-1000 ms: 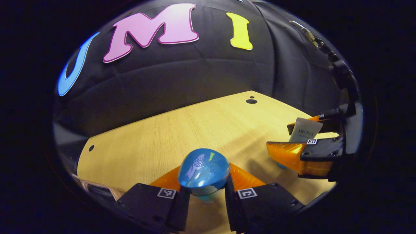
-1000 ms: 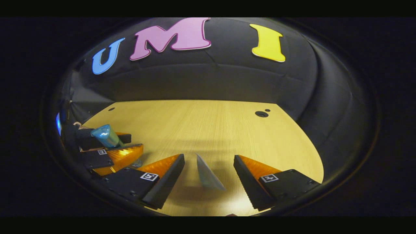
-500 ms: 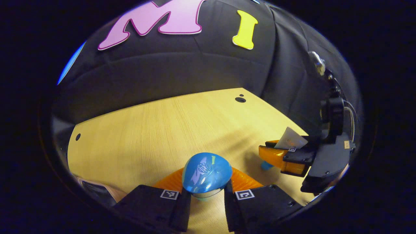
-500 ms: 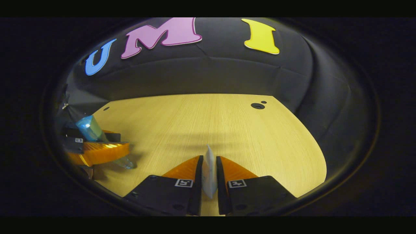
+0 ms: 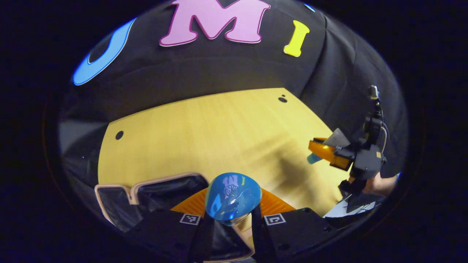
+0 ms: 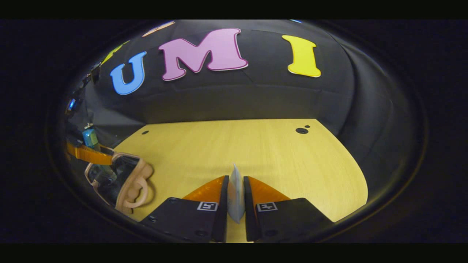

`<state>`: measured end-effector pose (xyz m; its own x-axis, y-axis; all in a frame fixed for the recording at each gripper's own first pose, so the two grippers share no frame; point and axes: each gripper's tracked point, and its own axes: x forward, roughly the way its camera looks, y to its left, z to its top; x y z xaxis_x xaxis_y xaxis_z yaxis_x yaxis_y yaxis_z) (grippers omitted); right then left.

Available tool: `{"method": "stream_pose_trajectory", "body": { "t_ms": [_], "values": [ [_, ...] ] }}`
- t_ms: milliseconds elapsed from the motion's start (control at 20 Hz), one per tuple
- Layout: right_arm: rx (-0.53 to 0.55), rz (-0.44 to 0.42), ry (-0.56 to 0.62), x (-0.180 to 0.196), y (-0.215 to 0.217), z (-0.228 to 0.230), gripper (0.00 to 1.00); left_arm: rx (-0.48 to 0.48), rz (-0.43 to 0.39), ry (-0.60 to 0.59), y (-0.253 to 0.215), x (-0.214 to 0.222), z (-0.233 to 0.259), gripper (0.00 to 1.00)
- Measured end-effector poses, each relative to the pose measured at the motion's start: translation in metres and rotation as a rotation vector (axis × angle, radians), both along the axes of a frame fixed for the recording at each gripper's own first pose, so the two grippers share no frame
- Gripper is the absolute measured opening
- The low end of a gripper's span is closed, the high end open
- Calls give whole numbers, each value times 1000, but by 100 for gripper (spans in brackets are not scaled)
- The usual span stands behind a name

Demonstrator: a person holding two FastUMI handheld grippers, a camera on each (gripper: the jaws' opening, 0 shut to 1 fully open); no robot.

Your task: First open the suitcase, pack the skin care products into it, and then close the suitcase.

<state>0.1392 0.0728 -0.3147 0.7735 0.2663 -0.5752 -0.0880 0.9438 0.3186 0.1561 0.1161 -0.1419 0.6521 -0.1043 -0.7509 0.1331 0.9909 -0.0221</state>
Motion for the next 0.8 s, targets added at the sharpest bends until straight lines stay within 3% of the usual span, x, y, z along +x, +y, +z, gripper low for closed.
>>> {"method": "stream_pose_trajectory", "body": {
  "t_ms": [100, 150, 200, 350, 400, 500, 650, 700, 750, 800],
  "values": [
    [24, 19, -30, -8, 20, 18, 17, 62, 44, 116, 27, -15, -32, 48],
    [34, 31, -38, -12, 29, 25, 31, 79, 71, 167, 39, -22, -47, 48],
    [44, 45, -40, -17, 39, 31, 17, 78, 88, 223, 49, -30, -63, 50],
    [62, 105, -75, -28, 65, 58, 17, 24, 163, 388, 47, -50, -131, 48],
    [60, 124, -92, -31, 70, 68, 31, 13, 180, 441, 47, -62, -151, 46],
    [66, 155, -125, -37, 81, 88, 17, 12, 203, 525, 48, -80, -183, 51],
    [75, 183, -167, -44, 92, 115, 17, 60, 225, 601, 56, -89, -207, 48],
    [75, 190, -178, -46, 95, 120, 23, 74, 236, 609, 59, -89, -211, 51],
    [71, 198, -180, -49, 99, 123, 23, 80, 253, 614, 58, -88, -214, 48],
    [70, 207, -181, -53, 102, 124, 16, 81, 267, 613, 56, -88, -216, 47]
  ]
}}
